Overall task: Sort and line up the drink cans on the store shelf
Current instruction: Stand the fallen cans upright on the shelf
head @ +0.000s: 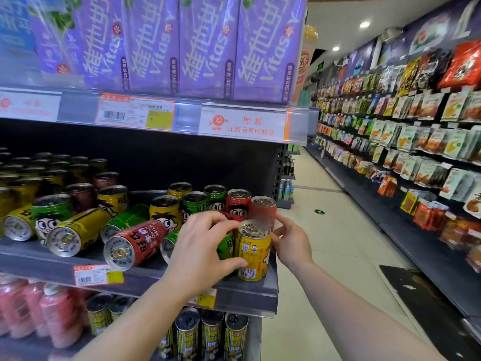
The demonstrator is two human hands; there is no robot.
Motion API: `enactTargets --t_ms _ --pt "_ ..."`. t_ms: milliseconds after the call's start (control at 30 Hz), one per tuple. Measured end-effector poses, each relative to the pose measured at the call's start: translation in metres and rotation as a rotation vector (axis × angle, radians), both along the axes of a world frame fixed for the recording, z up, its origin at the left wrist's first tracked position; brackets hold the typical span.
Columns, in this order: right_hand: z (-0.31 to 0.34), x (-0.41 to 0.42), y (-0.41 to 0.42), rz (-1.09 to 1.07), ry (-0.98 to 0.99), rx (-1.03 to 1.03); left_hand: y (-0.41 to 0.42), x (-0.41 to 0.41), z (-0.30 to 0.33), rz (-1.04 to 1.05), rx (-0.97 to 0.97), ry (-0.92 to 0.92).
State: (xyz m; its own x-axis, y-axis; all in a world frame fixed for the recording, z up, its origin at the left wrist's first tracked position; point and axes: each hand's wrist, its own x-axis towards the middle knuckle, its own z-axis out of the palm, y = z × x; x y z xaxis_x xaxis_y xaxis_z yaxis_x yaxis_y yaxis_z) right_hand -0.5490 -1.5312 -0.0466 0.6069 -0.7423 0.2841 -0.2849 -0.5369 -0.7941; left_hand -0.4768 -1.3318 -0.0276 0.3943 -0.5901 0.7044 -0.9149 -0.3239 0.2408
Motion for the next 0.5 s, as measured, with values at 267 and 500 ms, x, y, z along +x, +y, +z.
enactTargets --t_ms 267,500 --pt "0.001 -0.049 0.052 0.316 -0.029 0.077 0.018 -0.003 0.008 0.127 0.043 0.340" --pt "0.001 -0.050 0.048 0.177 0.014 -0.078 0.019 -0.003 0.015 0.044 0.037 0.384"
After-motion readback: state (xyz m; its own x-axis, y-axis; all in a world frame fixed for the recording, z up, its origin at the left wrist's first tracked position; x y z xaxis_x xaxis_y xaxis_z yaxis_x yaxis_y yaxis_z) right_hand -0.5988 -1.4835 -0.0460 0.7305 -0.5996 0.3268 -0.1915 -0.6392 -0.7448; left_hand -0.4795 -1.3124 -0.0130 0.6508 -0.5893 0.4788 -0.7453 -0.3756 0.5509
